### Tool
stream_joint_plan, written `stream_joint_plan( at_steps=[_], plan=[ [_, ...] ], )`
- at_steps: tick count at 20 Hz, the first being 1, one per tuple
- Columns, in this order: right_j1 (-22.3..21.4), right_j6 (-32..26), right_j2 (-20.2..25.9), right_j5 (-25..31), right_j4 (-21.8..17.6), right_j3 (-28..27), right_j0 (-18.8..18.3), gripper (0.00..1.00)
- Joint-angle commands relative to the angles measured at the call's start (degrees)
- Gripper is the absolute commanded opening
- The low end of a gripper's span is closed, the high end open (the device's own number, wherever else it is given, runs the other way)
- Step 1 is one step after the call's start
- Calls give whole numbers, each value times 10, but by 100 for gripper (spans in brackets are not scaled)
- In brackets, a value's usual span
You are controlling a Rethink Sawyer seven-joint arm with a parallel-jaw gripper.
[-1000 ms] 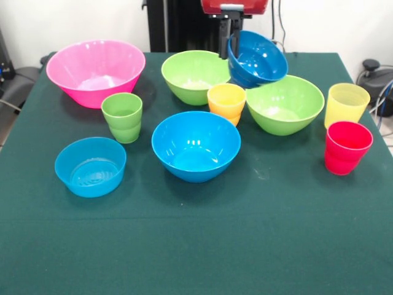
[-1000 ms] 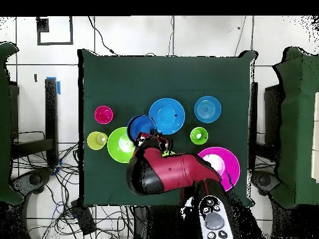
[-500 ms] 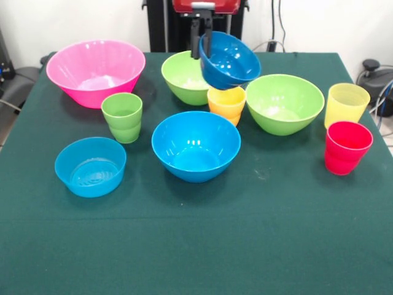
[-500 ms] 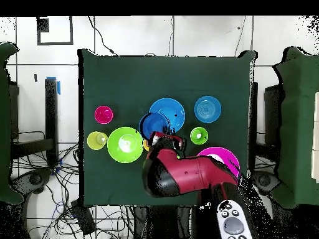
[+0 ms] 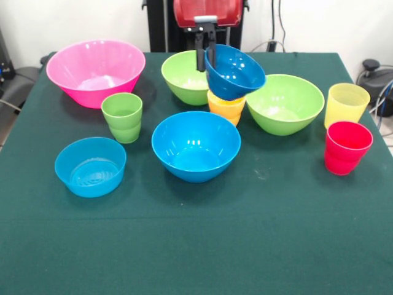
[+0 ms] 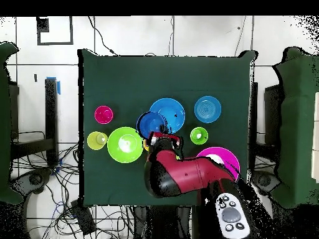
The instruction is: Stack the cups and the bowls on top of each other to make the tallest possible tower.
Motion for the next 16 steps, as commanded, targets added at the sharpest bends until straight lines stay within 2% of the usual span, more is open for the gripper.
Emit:
stream_joint_plan(
  at_steps=[1,4,8,16],
  plan=[
    [54,33,-6,-47,-18,-10,34,0],
    [54,41,-5,-49,-8,-4,40,0],
    [49,50,17,-41,-4,5,30,0],
    [65,49,47,-43,-21,4,3,0]
  ],
)
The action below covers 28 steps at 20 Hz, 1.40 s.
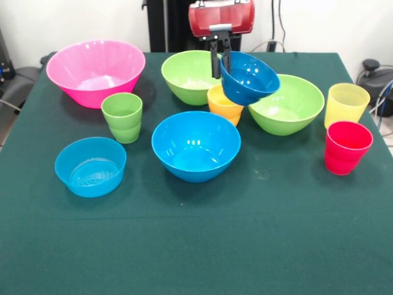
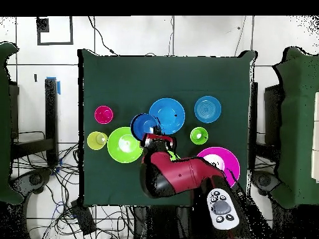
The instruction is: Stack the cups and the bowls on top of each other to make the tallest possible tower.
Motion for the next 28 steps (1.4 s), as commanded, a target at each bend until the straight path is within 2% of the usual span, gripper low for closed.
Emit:
stream_joint_plan(
  at_steps=[1,8,13,18,28],
  plan=[
    [36,48,61,-1,-22,4,-19,0],
    [23,40,99,30,-25,16,-51,0],
    [46,45,108,23,-20,22,-59,0],
    [29,45,133,63,-2,52,-76,0],
    [25,42,152,67,3,67,-93,0]
  ],
)
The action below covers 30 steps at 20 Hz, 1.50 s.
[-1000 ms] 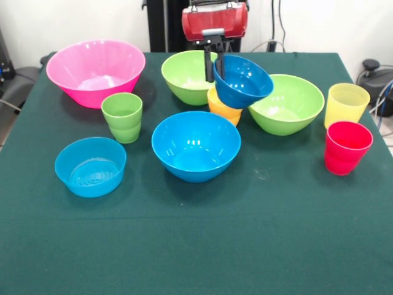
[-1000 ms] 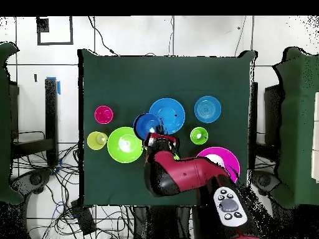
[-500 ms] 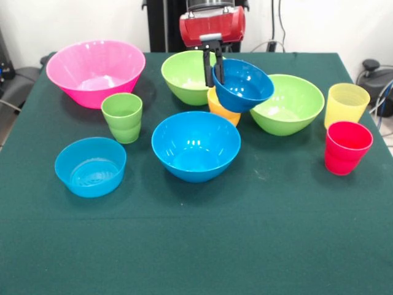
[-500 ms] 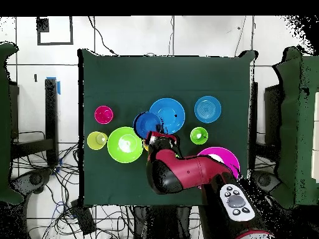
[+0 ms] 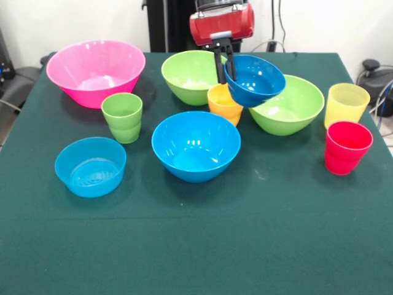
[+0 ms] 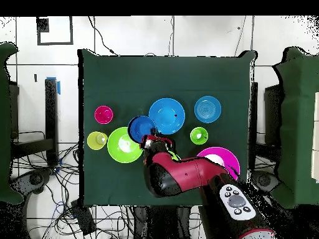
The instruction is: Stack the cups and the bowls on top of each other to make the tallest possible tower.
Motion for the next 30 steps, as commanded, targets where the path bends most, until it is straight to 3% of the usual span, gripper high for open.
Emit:
stream_joint_plan(
  at_steps=[1,6,30],
  plan=[
    [-1,40,64,74,5,38,-12,0],
    [-11,36,74,84,9,47,-21,0],
    [34,-2,144,109,-24,40,-107,0]
  ],
)
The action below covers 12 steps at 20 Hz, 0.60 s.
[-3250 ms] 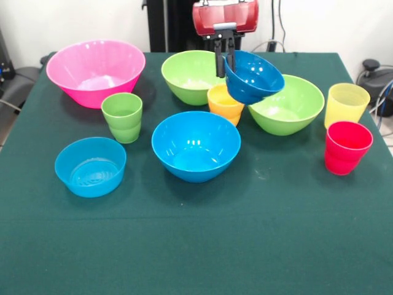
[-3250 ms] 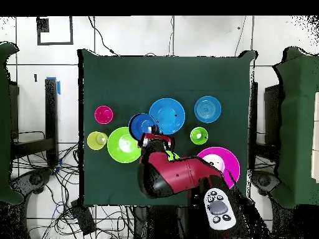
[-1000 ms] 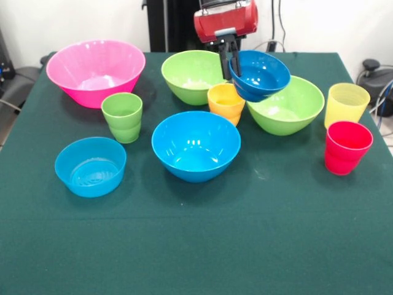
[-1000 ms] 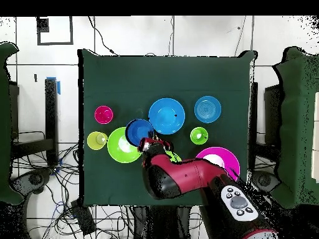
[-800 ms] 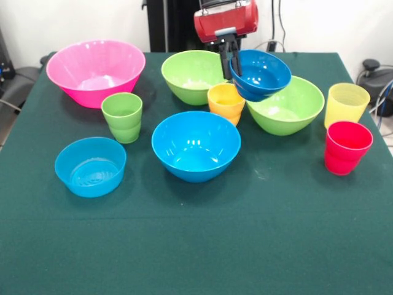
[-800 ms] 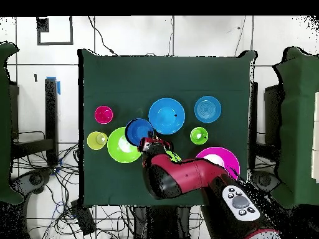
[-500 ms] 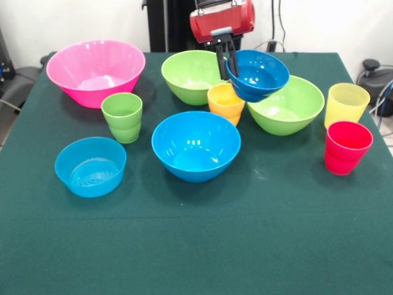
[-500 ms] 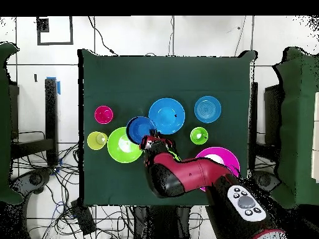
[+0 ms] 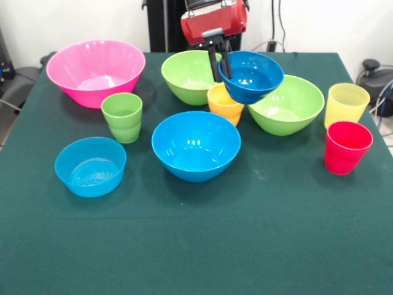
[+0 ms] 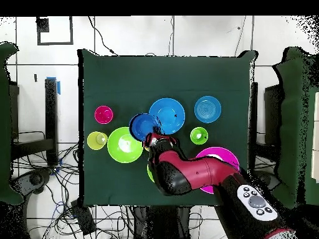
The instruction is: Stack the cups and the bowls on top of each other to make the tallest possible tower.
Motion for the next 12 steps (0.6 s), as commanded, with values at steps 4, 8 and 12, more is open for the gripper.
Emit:
stream_joint_plan(
  at_steps=[4,8,12],
  plan=[
    [38,-4,55,87,-31,22,-16,0],
    [55,-1,62,76,-38,30,-23,0],
    [75,-6,65,72,-47,27,-29,0]
  ],
)
